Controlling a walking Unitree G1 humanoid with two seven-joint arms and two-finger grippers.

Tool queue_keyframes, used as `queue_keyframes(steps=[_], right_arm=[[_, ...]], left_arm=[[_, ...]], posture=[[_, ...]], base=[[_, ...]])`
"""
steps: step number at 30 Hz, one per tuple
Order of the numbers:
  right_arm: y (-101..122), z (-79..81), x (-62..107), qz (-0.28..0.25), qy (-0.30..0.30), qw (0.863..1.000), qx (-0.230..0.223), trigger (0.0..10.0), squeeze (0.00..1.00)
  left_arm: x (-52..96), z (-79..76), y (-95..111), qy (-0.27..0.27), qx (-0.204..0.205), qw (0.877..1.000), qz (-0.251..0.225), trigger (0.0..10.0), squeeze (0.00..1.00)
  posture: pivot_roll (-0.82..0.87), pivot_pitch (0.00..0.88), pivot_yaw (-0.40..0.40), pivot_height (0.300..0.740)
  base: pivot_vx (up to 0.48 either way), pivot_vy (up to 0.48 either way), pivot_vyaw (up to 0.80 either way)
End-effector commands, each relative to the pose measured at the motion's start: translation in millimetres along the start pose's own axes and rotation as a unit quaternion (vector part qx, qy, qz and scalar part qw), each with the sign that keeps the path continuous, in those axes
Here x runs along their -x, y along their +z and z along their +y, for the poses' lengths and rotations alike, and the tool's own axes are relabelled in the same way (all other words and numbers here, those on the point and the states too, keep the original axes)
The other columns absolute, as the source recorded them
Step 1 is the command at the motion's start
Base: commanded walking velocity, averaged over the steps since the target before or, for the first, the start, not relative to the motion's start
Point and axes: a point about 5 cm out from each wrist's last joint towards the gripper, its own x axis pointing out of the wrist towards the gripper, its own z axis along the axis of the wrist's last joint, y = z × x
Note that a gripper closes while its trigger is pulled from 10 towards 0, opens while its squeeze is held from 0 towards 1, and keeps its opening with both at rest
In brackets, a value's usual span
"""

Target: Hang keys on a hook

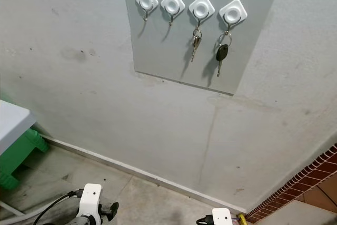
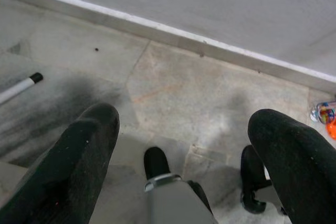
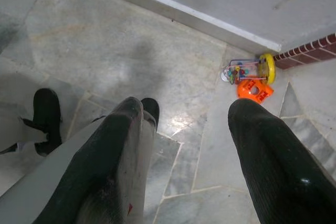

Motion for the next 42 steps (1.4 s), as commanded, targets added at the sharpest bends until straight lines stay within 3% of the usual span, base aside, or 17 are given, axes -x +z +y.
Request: queue_keyframes(steps=[1, 6, 9, 23, 42], right_arm=[[2.5, 1.6, -1.0, 0.001, 0.004, 1.000, 0.009, 10.0, 0.00], [2.8, 0.5, -1.1, 0.003, 0.002, 1.000, 0.016, 10.0, 0.00], [2.9, -5.8, -0.9, 0.005, -0.014, 1.000, -0.021, 10.0, 0.00], [-0.8, -7.4, -0.4, 0.021, -0.023, 1.000, -0.001, 10.0, 0.00], [-13.0, -5.3, 2.4, 0.042, -0.021, 0.999, -0.009, 10.0, 0.00]], left_arm=[[0.1, 1.3, 0.4, 0.007, -0.007, 1.000, -0.001, 10.0, 0.00], [0.5, 2.2, -1.2, 0.011, 0.001, 1.000, 0.002, 10.0, 0.00], [1.2, 1.1, -4.8, 0.009, -0.005, 1.000, 0.009, 10.0, 0.00], [-1.0, -4.2, -0.5, 0.010, -0.003, 1.000, 0.005, 10.0, 0.00], [-0.1, -0.5, -1.9, 0.016, 0.008, 1.000, 0.007, 10.0, 0.00]], posture=[[0.01, 0.000, -0.020, 0.740], [0.00, 0.000, -0.019, 0.740], [0.00, 0.000, -0.014, 0.740], [0.00, 0.000, -0.006, 0.740], [0.00, 0.000, -0.005, 0.740]], base=[[0.000, 0.000, 0.00], [0.000, 0.000, 0.00], [0.000, 0.000, 0.15], [0.000, 0.000, 0.80], [0.000, 0.000, 0.80]])
